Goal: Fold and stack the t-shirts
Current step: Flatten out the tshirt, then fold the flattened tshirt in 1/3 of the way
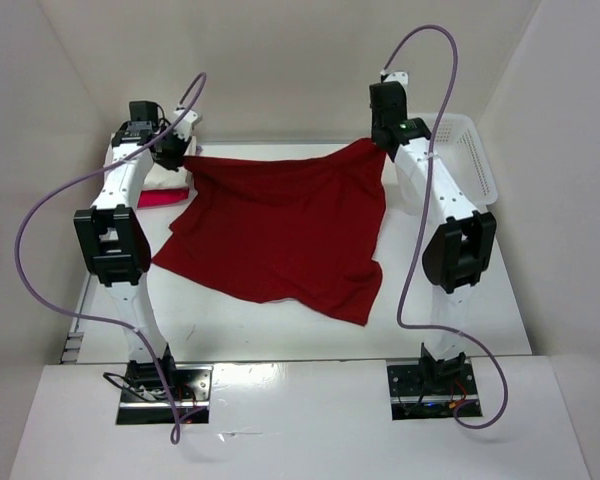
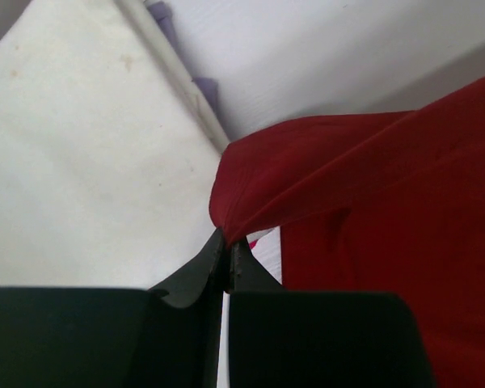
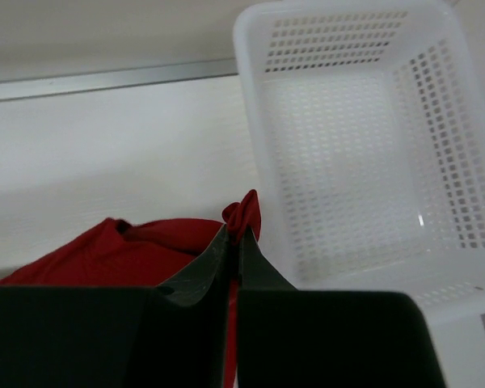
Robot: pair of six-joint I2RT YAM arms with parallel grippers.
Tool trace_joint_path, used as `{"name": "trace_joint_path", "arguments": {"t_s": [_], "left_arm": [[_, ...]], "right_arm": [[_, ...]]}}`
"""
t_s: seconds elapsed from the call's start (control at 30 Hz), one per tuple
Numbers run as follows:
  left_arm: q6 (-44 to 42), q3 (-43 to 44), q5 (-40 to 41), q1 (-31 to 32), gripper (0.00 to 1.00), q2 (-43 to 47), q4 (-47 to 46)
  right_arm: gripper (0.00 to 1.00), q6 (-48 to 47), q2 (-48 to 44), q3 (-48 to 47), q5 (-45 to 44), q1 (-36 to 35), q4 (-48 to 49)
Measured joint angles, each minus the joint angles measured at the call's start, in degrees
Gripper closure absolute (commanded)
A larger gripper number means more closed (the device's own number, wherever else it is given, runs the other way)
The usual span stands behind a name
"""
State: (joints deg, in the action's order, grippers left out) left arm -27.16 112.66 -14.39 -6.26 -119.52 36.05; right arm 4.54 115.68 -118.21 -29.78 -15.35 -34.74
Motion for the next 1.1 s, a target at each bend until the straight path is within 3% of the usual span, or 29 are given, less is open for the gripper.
{"name": "trace_joint_path", "arguments": {"t_s": [0.37,0.77,0.83,0.9,0.97,1.03,1.1], "left_arm": [[-10.05,-19.15,9.49,0.17,1.0,1.84,-4.24],[-10.56,-22.71,13.62,0.48,1.0,2.78,-7.96],[-10.4,-22.8,14.1,0.48,1.0,2.78,-8.17],[-10.36,-22.8,14.34,0.48,1.0,2.78,-8.22],[-10.36,-22.8,14.51,0.48,1.0,2.78,-8.24],[-10.36,-22.8,14.69,0.48,0.99,2.78,-8.22],[-10.36,-22.91,15.13,0.48,0.9,2.78,-8.24]], "right_arm": [[1.0,8.2,-17.0,28.04,10.51,-3.34,-0.55],[1.0,20.79,-25.22,49.92,21.51,-7.37,-0.02],[0.86,22.82,-25.29,52.37,23.04,-7.91,0.09],[0.58,24.39,-25.29,54.31,24.72,-8.33,0.04],[0.52,25.46,-25.29,55.25,25.92,-8.5,-0.09],[0.52,25.86,-25.44,55.58,26.16,-8.52,-0.07],[0.52,26.08,-26.21,55.67,25.86,-8.52,-0.44]]}}
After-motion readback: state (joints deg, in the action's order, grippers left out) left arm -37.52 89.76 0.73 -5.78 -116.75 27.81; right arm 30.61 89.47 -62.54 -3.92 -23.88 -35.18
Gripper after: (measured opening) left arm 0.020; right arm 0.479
